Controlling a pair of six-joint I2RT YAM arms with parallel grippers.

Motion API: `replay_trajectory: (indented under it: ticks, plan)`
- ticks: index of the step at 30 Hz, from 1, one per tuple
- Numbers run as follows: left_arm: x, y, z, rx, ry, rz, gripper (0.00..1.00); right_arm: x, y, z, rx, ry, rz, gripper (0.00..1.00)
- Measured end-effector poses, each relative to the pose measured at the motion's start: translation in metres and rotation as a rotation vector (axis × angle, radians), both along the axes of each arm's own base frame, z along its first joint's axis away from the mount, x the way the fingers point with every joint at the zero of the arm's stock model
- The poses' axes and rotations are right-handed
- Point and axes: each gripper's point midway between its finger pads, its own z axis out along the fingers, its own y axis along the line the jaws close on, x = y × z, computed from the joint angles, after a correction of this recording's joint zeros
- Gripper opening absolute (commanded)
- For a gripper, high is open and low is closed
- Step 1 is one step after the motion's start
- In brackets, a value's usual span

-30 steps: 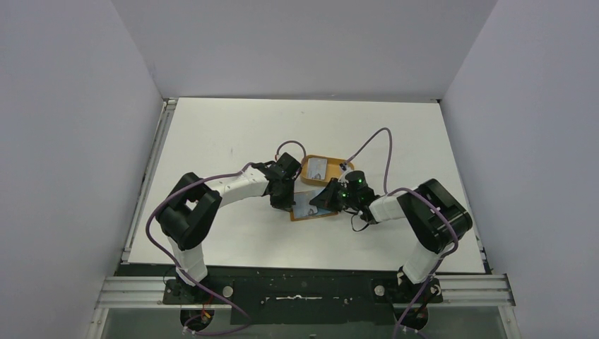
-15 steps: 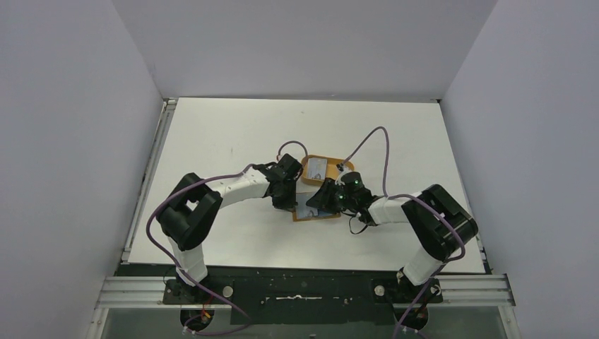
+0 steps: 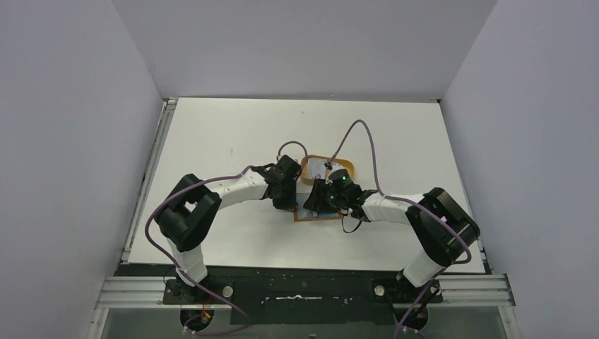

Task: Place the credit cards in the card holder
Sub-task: Insert the credit card into the card holder.

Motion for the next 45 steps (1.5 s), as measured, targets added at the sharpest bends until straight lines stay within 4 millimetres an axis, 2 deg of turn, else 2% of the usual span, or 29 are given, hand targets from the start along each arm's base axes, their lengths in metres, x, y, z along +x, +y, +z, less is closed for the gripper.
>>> replay_trajectory:
  ticks: [15,20,27,31,35,37,42,45]
  plan:
    - [-0.004,-0.007,0.0,-0.065,0.001,-0.019,0.0,-0.008,0.004,-0.001,-0.193,-0.066,0.092,0.51]
    - [-0.006,-0.01,0.0,-0.083,0.001,-0.02,0.0,-0.015,-0.003,0.001,-0.24,-0.058,0.079,0.61]
    - [-0.007,-0.013,0.001,-0.09,0.004,-0.011,0.0,-0.021,-0.016,0.027,-0.258,-0.092,0.044,0.63]
    - [-0.008,-0.012,0.001,-0.092,0.003,-0.01,0.0,-0.019,-0.02,0.035,-0.257,-0.107,0.02,0.58]
    - [-0.009,-0.011,0.001,-0.091,0.002,-0.009,0.0,-0.018,-0.024,0.034,-0.259,-0.097,0.003,0.51]
    - [-0.009,-0.01,0.001,-0.089,0.002,-0.008,0.0,-0.018,-0.024,0.032,-0.252,-0.083,-0.003,0.46]
    - [-0.011,-0.008,0.003,-0.089,-0.003,-0.006,0.0,-0.017,-0.028,0.018,-0.259,-0.034,-0.024,0.28]
    - [-0.012,-0.006,0.005,-0.09,-0.007,-0.003,0.0,-0.015,-0.033,0.013,-0.264,-0.015,-0.045,0.24]
